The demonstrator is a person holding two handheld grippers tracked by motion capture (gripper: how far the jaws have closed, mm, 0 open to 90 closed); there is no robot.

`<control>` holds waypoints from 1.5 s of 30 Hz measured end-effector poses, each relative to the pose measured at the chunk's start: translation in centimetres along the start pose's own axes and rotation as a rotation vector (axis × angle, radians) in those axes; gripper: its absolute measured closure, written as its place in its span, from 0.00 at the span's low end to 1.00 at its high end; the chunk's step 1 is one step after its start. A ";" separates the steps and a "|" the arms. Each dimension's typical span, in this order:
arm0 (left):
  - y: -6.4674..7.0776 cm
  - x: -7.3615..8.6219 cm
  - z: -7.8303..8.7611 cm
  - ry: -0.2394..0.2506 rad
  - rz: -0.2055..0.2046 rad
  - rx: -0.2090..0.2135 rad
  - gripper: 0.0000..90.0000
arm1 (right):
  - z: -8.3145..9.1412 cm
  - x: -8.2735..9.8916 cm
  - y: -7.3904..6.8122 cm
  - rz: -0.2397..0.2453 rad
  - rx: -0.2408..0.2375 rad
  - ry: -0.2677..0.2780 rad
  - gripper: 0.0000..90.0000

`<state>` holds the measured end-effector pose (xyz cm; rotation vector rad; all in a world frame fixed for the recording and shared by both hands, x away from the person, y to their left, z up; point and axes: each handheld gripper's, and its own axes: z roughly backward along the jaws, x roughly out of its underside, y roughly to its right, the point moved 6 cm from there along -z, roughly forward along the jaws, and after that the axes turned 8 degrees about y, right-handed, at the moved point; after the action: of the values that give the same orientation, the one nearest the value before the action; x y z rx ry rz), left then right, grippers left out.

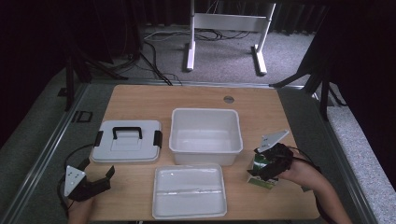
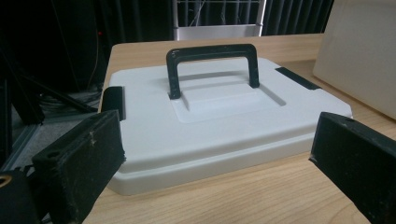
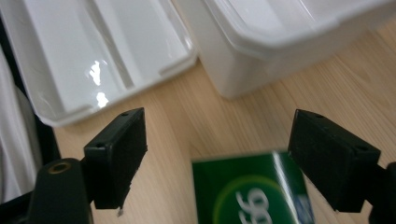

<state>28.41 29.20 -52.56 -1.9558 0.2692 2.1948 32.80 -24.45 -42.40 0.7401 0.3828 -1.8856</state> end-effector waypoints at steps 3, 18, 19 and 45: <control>0.0 0.0 0.0 0.000 0.001 0.000 0.03 | 0.4 1.1 0.4 -0.022 0.010 -0.005 0.14; 0.0 0.0 0.0 -0.004 0.006 0.004 0.03 | -0.6 5.4 2.4 -0.057 0.042 -0.116 0.11; 0.0 0.0 0.0 -0.004 0.006 0.004 0.03 | -0.7 5.6 2.5 -0.058 0.030 -0.119 0.11; 0.0 0.0 0.0 -0.004 0.006 0.007 0.03 | -2.1 6.2 2.6 -0.032 -0.029 -0.141 0.17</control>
<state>28.44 29.22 -52.57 -1.9493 0.2825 2.1979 34.09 -28.71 -47.84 0.5806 0.3339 -1.9456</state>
